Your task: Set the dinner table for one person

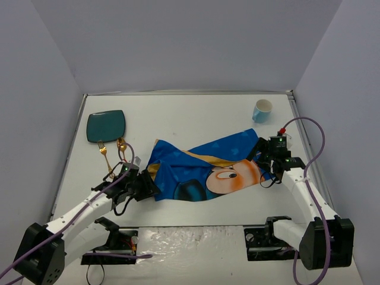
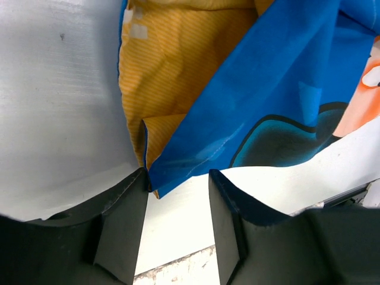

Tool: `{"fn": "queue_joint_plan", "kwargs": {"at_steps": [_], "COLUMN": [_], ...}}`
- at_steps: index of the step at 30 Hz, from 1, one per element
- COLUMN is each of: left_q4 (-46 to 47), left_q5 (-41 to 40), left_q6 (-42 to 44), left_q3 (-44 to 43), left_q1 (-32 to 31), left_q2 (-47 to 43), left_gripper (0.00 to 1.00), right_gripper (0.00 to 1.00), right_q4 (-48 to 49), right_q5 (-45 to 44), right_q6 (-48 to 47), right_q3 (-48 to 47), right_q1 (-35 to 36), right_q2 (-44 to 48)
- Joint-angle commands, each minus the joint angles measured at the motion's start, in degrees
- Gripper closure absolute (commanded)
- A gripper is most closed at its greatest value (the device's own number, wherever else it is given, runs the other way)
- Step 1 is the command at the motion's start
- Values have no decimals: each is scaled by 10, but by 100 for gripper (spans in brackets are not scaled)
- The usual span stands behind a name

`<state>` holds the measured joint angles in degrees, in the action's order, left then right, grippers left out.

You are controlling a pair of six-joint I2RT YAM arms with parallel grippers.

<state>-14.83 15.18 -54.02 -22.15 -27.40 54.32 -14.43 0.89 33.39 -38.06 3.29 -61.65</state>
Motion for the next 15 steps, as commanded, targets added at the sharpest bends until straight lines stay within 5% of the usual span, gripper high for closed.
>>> {"fn": "queue_joint_plan", "kwargs": {"at_steps": [1, 15], "left_q4": [-5, -3], "left_q5": [-2, -9], "left_q6": [8, 26], "left_q3": [-44, -59], "left_q1": [-4, -3], "left_q2": [-10, 18], "left_gripper": [61, 70], "right_gripper": [4, 4], "right_q4": [5, 5], "right_q5": [-6, -33], "right_q6": [1, -3], "right_q3": [-3, -3], "right_q1": [-4, -4], "right_q2": [9, -2]}}
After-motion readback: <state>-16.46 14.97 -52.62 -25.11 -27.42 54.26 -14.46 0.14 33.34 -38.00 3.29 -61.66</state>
